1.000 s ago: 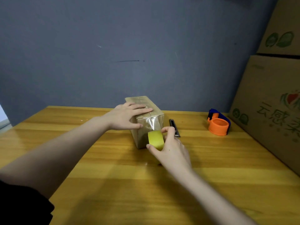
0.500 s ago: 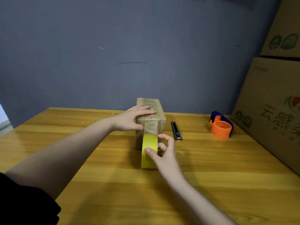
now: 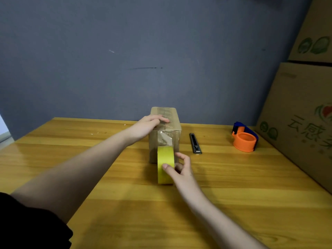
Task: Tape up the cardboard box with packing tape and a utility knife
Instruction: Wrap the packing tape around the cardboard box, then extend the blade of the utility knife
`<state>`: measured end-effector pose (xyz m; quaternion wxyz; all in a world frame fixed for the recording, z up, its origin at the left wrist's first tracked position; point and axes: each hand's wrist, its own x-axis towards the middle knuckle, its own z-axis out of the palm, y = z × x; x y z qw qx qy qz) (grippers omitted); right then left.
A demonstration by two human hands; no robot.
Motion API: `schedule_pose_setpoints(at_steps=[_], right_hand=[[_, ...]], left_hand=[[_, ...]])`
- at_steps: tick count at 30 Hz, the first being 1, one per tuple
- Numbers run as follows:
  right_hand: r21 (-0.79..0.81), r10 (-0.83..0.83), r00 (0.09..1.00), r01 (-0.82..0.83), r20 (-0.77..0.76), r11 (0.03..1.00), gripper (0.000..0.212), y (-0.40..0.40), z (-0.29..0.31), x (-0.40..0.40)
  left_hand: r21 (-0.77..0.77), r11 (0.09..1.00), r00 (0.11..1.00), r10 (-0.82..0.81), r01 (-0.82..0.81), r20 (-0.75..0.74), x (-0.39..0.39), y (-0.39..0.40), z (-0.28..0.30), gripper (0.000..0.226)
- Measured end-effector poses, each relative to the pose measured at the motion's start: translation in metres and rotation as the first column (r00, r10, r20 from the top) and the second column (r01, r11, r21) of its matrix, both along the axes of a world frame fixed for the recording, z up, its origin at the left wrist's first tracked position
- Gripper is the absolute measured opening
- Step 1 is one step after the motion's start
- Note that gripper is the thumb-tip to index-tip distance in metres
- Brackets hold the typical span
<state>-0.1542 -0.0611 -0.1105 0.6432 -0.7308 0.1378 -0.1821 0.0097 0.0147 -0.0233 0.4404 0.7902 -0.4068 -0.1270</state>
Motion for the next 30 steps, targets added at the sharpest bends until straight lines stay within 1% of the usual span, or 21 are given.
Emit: schedule_pose_setpoints(at_steps=[1, 2, 4, 6, 7, 8, 10, 12, 14, 16, 19, 21, 23, 25, 27, 30], right_hand=[[-0.025, -0.001, 1.0, 0.0, -0.022, 1.0, 0.047, -0.001, 0.0, -0.002], [-0.046, -0.004, 0.999, 0.002, -0.036, 0.999, 0.046, -0.002, 0.001, -0.004], [-0.058, -0.008, 0.999, 0.005, -0.05, 0.998, 0.039, -0.007, 0.005, -0.009], [-0.083, -0.018, 0.998, 0.012, -0.067, 0.996, 0.023, -0.017, 0.01, -0.016], [-0.106, -0.034, 0.997, 0.026, -0.074, 0.994, 0.014, -0.024, 0.014, -0.019], [-0.118, -0.05, 0.995, 0.04, -0.083, 0.992, 0.008, -0.032, 0.02, -0.023], [-0.137, -0.092, 0.991, 0.077, -0.102, 0.987, 0.016, -0.052, 0.03, -0.025], [-0.157, -0.161, 0.979, 0.142, -0.122, 0.977, 0.022, -0.076, 0.039, -0.021], [-0.132, -0.235, 0.965, 0.219, -0.118, 0.967, 0.024, -0.1, 0.045, -0.014], [-0.075, -0.276, 0.949, 0.267, -0.155, 0.961, 0.025, -0.119, 0.045, -0.007], [0.01, -0.236, 0.937, 0.247, -0.259, 0.969, 0.026, -0.136, 0.039, 0.005], [0.106, -0.22, 0.925, 0.264, -0.311, 0.959, 0.023, -0.141, 0.033, 0.016], [0.192, -0.226, 0.915, 0.301, -0.335, 0.934, 0.022, -0.144, 0.027, 0.028], [0.23, -0.24, 0.907, 0.33, -0.346, 0.916, 0.032, -0.146, 0.027, 0.037], [0.254, -0.229, 0.901, 0.335, -0.368, 0.907, 0.037, -0.148, 0.028, 0.042], [0.245, -0.189, 0.895, 0.306, -0.404, 0.92, 0.035, -0.152, 0.029, 0.046]], left_hand=[[-0.041, 0.999, 0.999, 0.035, -0.035, -0.018, -0.003, -0.003, 0.001, 0.039], [-0.065, 0.996, 0.998, 0.066, -0.066, -0.003, -0.005, -0.007, 0.001, 0.036], [-0.094, 0.985, 0.982, 0.152, -0.142, 0.115, -0.006, -0.013, 0.001, 0.032], [-0.172, 0.961, 0.939, 0.254, -0.217, 0.233, -0.011, -0.018, 0.009, 0.03], [-0.228, 0.949, 0.931, 0.274, -0.22, 0.243, -0.017, -0.02, 0.015, 0.031], [-0.283, 0.937, 0.937, 0.27, -0.203, 0.222, -0.025, -0.024, 0.022, 0.031], [-0.384, 0.912, 0.973, 0.202, -0.146, 0.111, -0.049, -0.035, 0.036, 0.032], [-0.461, 0.881, 0.994, 0.083, -0.107, -0.071, -0.076, -0.056, 0.042, 0.033], [-0.447, 0.885, 0.969, 0.02, -0.132, -0.246, -0.097, -0.082, 0.035, 0.032], [-0.357, 0.916, 0.926, 0.04, -0.185, -0.376, -0.11, -0.106, 0.014, 0.032], [-0.211, 0.93, 0.831, 0.148, -0.302, -0.537, -0.119, -0.132, -0.021, 0.034], [-0.132, 0.904, 0.722, 0.23, -0.406, -0.653, -0.12, -0.138, -0.037, 0.035], [-0.08, 0.865, 0.614, 0.283, -0.495, -0.737, -0.113, -0.141, -0.048, 0.037], [-0.066, 0.835, 0.54, 0.291, -0.546, -0.79, -0.105, -0.142, -0.056, 0.043], [-0.073, 0.814, 0.474, 0.26, -0.576, -0.841, -0.099, -0.143, -0.056, 0.046], [-0.103, 0.825, 0.414, 0.167, -0.555, -0.895, -0.1, -0.141, -0.054, 0.047]])
